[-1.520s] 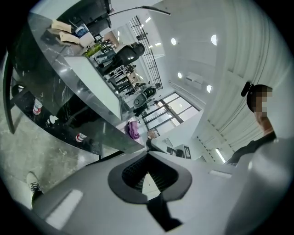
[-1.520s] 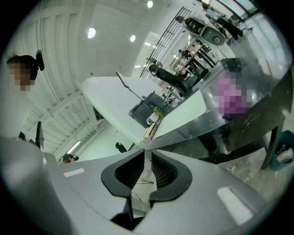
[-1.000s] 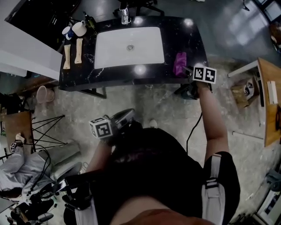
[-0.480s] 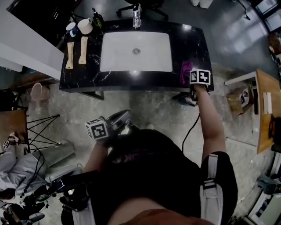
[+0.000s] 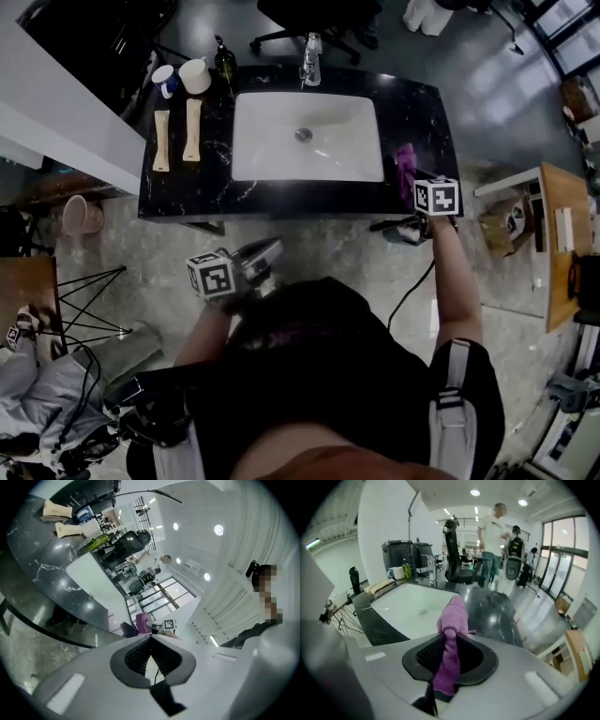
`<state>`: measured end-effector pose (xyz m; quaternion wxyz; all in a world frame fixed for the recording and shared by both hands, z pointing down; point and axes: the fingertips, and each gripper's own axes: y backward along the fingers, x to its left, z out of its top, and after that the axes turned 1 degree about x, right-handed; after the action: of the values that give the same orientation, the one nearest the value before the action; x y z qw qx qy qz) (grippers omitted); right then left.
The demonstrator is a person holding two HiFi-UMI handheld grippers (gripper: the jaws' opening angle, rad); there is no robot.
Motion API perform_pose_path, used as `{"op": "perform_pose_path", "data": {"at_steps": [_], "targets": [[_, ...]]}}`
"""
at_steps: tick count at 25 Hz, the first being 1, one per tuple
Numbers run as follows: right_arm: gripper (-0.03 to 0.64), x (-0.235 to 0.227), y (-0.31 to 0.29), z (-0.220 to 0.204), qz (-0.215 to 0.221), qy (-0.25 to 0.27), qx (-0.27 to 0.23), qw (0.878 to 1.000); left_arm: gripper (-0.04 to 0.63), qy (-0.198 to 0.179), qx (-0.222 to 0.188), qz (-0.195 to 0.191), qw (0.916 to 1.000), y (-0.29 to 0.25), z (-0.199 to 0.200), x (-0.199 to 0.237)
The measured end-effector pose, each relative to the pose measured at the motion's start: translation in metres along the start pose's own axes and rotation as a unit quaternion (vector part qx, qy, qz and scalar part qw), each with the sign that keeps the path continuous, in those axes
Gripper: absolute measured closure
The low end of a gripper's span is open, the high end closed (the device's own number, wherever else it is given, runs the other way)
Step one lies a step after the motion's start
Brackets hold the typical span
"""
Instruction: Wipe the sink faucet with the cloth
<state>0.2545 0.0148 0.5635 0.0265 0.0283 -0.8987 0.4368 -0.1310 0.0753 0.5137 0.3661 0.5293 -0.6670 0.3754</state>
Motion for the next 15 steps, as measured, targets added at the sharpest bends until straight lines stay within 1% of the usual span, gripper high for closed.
{"op": "perform_pose_path", "data": {"at_steps": [2,3,4,6,8,9,10,11,12,15], "targets": [[0.534,0.027,0.013,0.045,0.021,0.055,-0.056,0.997,0.595,0.001,-0.002,-0.001,1.0000,0.004,0.007,0.005],[0.534,0.043,0.019,0.070,0.032,0.092,-0.084,0.992,0.595,0.002,-0.004,-0.003,1.0000,0.007,0.010,0.006],[0.533,0.058,0.024,0.094,0.038,0.135,-0.108,0.984,0.595,0.002,-0.008,-0.005,1.0000,0.009,0.013,0.006],[0.532,0.089,0.028,0.139,0.043,0.230,-0.139,0.962,0.595,0.002,-0.018,-0.003,0.9998,0.015,0.018,0.007],[0.532,0.115,0.025,0.181,0.043,0.319,-0.155,0.934,0.595,0.003,-0.029,0.005,0.9996,0.021,0.022,0.012],[0.532,0.126,0.021,0.201,0.042,0.354,-0.160,0.920,0.595,0.005,-0.036,0.008,0.9993,0.023,0.024,0.014],[0.532,0.133,0.016,0.221,0.043,0.382,-0.164,0.909,0.595,0.006,-0.043,0.010,0.9990,0.023,0.027,0.015],[0.532,0.138,0.010,0.241,0.044,0.399,-0.168,0.900,0.595,0.007,-0.050,0.013,0.9986,0.023,0.031,0.016],[0.532,0.141,0.003,0.260,0.047,0.411,-0.172,0.894,0.595,0.007,-0.059,0.017,0.9981,0.023,0.036,0.018],[0.532,0.146,-0.016,0.310,0.056,0.433,-0.175,0.882,0.595,0.008,-0.092,0.034,0.9952,0.022,0.056,0.025]]}}
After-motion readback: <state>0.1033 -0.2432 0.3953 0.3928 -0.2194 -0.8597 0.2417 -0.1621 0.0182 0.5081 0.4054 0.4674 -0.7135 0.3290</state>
